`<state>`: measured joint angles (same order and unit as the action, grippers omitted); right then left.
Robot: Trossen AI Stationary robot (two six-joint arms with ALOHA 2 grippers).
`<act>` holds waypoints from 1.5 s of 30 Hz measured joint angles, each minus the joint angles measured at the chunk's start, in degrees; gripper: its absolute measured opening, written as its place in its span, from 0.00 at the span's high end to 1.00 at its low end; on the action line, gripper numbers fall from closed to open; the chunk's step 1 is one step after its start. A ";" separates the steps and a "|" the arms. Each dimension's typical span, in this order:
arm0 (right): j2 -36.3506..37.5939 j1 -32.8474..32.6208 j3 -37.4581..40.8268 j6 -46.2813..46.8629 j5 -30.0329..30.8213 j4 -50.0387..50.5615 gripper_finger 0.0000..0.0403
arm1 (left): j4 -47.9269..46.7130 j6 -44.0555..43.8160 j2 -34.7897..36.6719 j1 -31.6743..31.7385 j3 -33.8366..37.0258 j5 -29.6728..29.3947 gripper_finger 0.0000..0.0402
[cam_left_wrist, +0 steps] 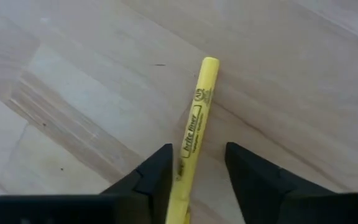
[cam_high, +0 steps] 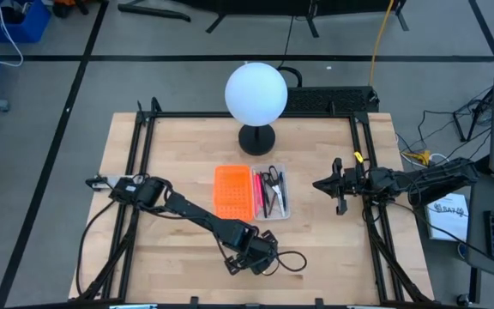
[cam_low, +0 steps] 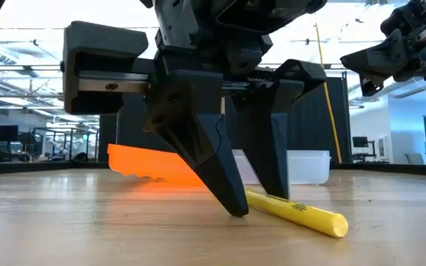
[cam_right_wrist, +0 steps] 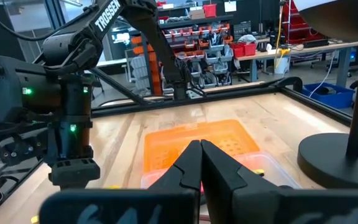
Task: Pick & place school supplies into a supply box
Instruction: Put the yellow pen into the pencil box
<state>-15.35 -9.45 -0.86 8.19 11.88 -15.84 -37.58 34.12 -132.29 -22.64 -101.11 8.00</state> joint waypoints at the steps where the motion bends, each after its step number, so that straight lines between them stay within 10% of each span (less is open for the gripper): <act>1: 0.00 0.00 0.00 -0.10 0.00 0.00 1.00 | -0.53 -0.43 0.00 -0.02 0.01 0.48 0.63; 10: -0.04 -0.01 0.00 -0.26 0.02 0.14 1.00 | -2.52 -1.88 -0.09 -0.19 0.08 0.72 0.95; 24: -0.04 -0.02 0.00 -1.32 0.03 0.31 1.00 | -9.01 5.52 4.69 -1.78 0.73 -8.77 0.95; 45: -0.33 0.00 0.00 0.13 0.10 0.72 1.00 | -12.02 46.54 14.36 7.35 0.32 -19.07 0.95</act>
<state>-15.68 -9.45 -0.86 8.32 11.98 -15.11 -49.60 80.66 -117.93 -15.30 -100.79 -11.07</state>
